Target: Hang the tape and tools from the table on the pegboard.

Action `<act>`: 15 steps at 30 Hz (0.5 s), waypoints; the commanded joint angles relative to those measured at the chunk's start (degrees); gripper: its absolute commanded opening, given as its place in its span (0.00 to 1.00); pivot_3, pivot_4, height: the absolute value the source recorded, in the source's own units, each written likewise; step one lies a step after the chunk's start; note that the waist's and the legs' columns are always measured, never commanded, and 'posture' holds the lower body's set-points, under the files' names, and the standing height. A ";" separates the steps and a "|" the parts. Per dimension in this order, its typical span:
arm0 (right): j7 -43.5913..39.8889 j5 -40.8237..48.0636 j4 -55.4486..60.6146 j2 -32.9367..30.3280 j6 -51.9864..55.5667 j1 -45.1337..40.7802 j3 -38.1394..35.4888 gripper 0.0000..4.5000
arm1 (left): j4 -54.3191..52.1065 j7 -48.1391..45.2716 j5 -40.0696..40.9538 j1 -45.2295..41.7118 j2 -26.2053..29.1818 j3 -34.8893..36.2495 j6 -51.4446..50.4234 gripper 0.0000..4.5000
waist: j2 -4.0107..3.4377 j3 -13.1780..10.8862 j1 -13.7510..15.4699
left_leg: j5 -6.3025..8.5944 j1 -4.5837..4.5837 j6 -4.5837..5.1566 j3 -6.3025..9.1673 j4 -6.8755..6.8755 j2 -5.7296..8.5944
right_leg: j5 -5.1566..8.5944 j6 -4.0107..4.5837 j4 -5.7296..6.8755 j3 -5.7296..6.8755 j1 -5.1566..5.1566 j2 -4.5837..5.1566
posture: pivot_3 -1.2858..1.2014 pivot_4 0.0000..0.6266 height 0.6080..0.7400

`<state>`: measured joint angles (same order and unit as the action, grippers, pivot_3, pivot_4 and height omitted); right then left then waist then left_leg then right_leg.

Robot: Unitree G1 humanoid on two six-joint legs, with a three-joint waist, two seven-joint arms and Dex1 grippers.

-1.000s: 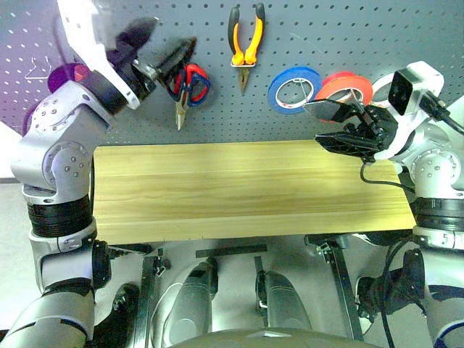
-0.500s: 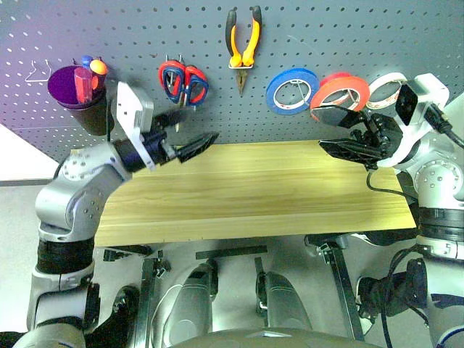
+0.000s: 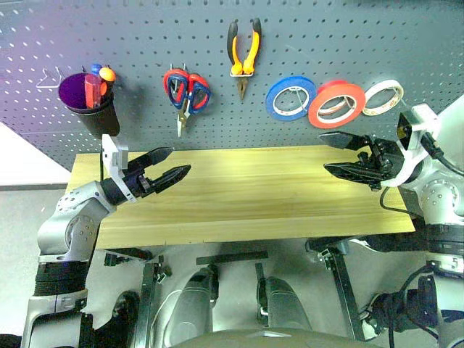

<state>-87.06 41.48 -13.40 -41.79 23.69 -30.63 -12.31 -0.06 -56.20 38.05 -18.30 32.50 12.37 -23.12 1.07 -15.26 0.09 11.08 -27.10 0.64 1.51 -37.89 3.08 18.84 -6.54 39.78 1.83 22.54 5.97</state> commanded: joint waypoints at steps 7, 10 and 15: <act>0.81 -0.47 0.32 -0.08 -2.63 3.76 -2.23 0.87 | 5.49 -2.37 -3.10 -1.67 -0.57 0.64 6.80 1.00 | -0.23 3.53 -0.89 | 0.15 1.25 0.21 -0.09 0.65 0.02 | 0.00 0.00 -0.62 -0.10 -1.18 -0.02 | 0.49 0.09 1.00; 2.92 -0.78 -0.15 1.08 -3.19 4.98 -2.38 0.87 | 6.61 -0.36 -3.52 -2.19 -2.00 1.22 7.98 1.00 | -0.34 4.88 -1.00 | 0.21 1.67 0.27 -0.13 0.91 0.00 | 0.00 0.00 -0.69 -0.19 -1.41 -0.03 | 0.49 0.07 1.00; 6.20 -0.51 -0.34 2.70 -2.90 4.04 -2.10 0.87 | 8.86 2.62 -4.88 -3.31 -3.69 1.84 10.00 1.00 | -0.54 6.42 -1.25 | 0.22 1.74 0.27 -0.17 0.91 -0.03 | 0.00 0.01 -0.68 -0.27 -1.44 -0.05 | 0.48 0.05 1.00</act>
<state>-81.76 40.65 -13.93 -39.23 21.17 -25.39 -12.62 9.04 -54.42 33.73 -20.51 28.56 12.46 -14.82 0.53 -8.83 -1.16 11.30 -25.34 0.91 1.34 -36.98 3.05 18.84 -6.53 39.10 1.55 21.12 5.92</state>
